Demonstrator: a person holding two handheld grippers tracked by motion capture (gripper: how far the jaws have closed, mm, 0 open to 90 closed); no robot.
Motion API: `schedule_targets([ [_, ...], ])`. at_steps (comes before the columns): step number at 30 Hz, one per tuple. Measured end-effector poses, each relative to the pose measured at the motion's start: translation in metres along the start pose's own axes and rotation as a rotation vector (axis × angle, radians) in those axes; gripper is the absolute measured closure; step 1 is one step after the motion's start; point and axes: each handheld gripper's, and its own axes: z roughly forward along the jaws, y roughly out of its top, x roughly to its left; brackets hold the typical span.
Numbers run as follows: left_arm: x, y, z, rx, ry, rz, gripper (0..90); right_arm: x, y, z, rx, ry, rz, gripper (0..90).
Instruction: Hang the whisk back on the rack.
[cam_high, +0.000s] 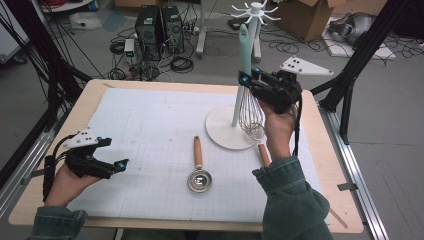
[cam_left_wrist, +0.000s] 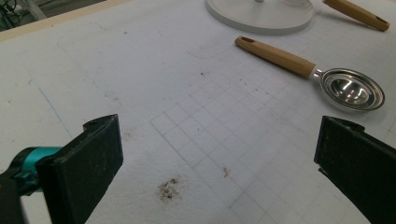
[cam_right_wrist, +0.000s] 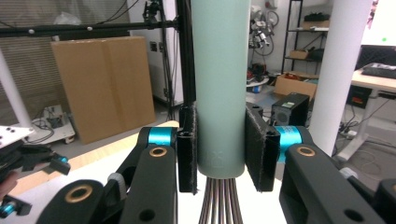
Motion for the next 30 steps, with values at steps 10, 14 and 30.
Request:
schedule_targets([
  [10,0.000,0.000,-0.001,-0.010,0.004,-0.005,1.7,-0.003,0.010,0.007,0.007,-0.066,-0.007,69.1],
  [14,0.000,0.001,-0.002,-0.012,0.000,-0.004,1.7,-0.005,0.009,0.008,0.008,-0.095,-0.005,69.0],
  [30,0.000,0.001,-0.002,-0.012,0.001,0.000,1.7,-0.008,0.006,0.015,0.037,-0.163,-0.006,68.8],
])
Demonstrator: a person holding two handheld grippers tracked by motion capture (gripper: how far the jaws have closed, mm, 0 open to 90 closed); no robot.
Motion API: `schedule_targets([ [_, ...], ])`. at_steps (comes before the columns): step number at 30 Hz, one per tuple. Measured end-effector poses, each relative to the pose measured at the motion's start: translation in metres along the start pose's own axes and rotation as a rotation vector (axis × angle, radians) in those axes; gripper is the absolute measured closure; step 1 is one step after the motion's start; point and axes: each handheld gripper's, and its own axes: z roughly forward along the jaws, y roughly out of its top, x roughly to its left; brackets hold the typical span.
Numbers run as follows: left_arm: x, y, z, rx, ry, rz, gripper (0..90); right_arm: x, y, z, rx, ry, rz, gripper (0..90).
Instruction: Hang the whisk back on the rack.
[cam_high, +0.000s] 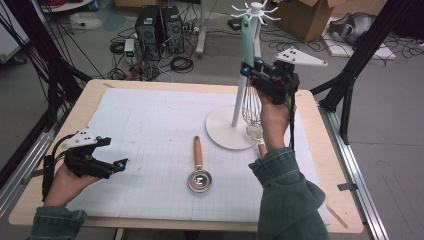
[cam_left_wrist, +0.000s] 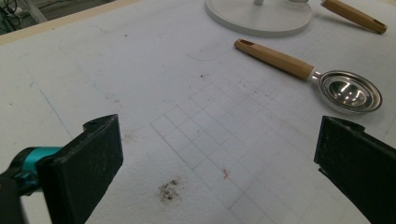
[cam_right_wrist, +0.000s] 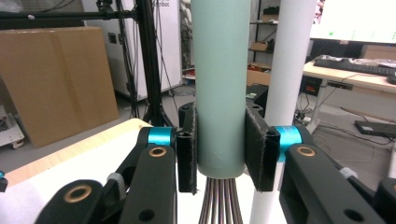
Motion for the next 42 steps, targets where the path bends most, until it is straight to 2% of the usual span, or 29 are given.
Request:
schedule_targets([
  [1,0.001,0.000,-0.001,0.005,0.001,0.008,1.7,-0.001,0.000,0.000,0.001,-0.001,0.002,68.6],
  [3,0.000,0.000,-0.001,-0.003,0.002,-0.002,1.7,-0.002,-0.001,0.000,0.006,-0.004,0.004,68.3],
  [13,0.000,0.000,-0.001,-0.005,0.002,-0.002,1.7,-0.007,-0.003,-0.001,0.012,0.035,0.012,65.0],
  [22,0.001,0.000,-0.002,-0.002,0.000,-0.003,1.7,-0.013,-0.005,-0.011,0.010,0.062,0.015,61.9],
  [24,0.002,0.000,-0.002,-0.002,-0.001,-0.004,1.7,-0.015,-0.006,-0.015,0.007,0.079,0.025,61.9],
  [30,0.002,-0.002,0.000,0.000,-0.003,-0.010,1.7,-0.020,-0.010,-0.022,0.029,0.148,0.016,68.8],
  [33,0.003,-0.002,-0.001,0.003,-0.001,-0.010,1.7,-0.022,-0.009,-0.026,0.044,0.193,0.000,75.2],
  [38,0.003,-0.002,-0.001,0.000,0.000,-0.009,1.7,-0.023,-0.002,-0.033,0.068,0.238,-0.014,86.6],
  [40,0.003,-0.002,-0.001,-0.002,0.002,-0.010,1.7,-0.023,0.001,-0.034,0.075,0.267,-0.010,88.7],
  [42,0.003,-0.001,-0.002,-0.004,0.000,-0.009,1.7,-0.021,0.006,-0.036,0.086,0.277,-0.020,89.3],
])
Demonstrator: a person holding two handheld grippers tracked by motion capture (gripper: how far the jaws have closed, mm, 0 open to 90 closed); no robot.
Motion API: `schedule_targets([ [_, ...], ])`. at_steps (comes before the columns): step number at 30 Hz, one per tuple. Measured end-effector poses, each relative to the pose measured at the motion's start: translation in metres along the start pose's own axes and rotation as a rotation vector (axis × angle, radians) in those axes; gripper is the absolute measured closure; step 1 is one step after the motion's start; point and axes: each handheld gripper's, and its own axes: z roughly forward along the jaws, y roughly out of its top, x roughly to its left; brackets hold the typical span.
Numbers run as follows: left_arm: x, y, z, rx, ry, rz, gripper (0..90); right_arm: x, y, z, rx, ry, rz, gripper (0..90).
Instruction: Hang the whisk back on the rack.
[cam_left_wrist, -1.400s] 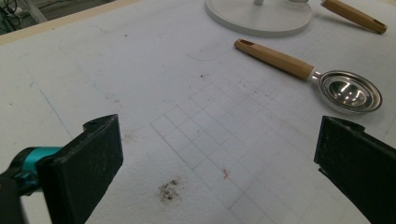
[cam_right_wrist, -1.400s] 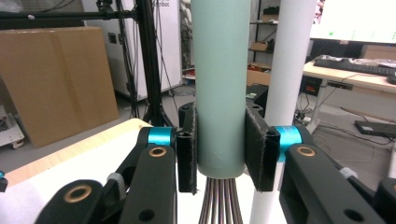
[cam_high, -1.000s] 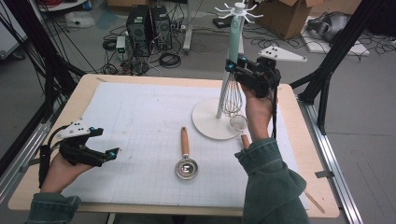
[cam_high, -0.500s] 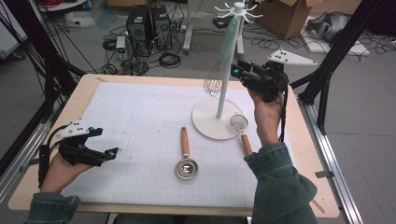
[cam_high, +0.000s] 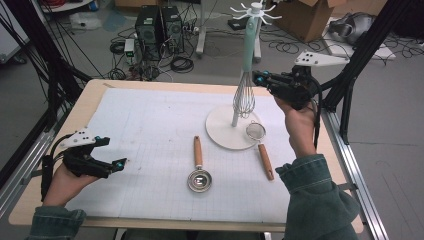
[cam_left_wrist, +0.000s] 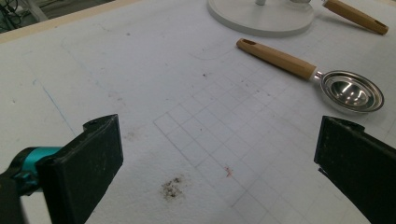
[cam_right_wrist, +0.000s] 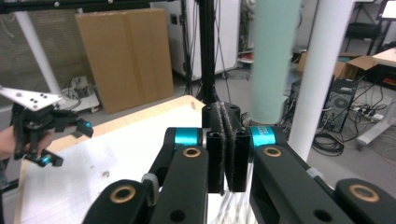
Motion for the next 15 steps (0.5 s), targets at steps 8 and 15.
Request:
schedule_targets([
  [8,0.000,0.001,0.000,-0.002,0.000,0.002,1.7,-0.002,0.028,-0.011,0.024,0.033,-0.025,89.4],
  [15,0.000,0.001,0.000,-0.004,0.001,0.001,1.7,-0.014,0.051,-0.020,0.020,0.047,-0.017,89.4],
])
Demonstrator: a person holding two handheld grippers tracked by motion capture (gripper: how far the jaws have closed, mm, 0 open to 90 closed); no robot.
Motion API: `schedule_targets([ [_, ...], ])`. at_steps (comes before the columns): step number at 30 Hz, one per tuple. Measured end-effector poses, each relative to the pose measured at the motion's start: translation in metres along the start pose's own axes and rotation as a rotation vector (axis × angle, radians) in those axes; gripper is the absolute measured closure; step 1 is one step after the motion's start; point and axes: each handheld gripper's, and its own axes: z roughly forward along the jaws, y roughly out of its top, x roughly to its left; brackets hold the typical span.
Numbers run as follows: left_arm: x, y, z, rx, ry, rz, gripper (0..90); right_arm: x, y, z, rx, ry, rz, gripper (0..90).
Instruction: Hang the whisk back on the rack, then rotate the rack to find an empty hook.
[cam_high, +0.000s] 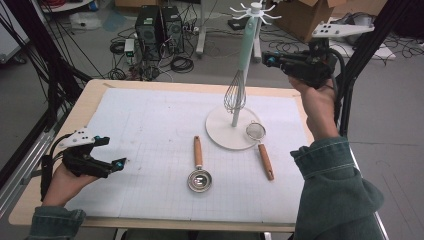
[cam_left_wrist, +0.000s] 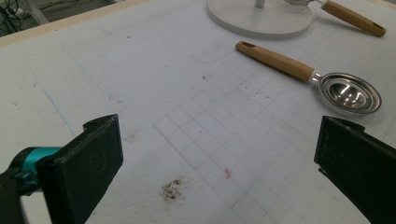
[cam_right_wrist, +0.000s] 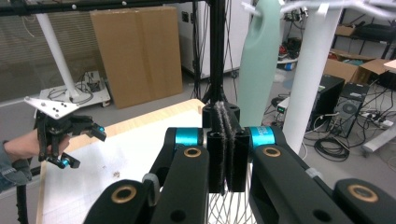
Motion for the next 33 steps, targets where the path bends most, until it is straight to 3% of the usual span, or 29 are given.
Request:
schedule_targets([
  [33,-0.001,0.001,-0.003,-0.008,-0.002,0.002,1.7,-0.019,0.030,0.001,0.010,0.059,-0.023,89.5],
])
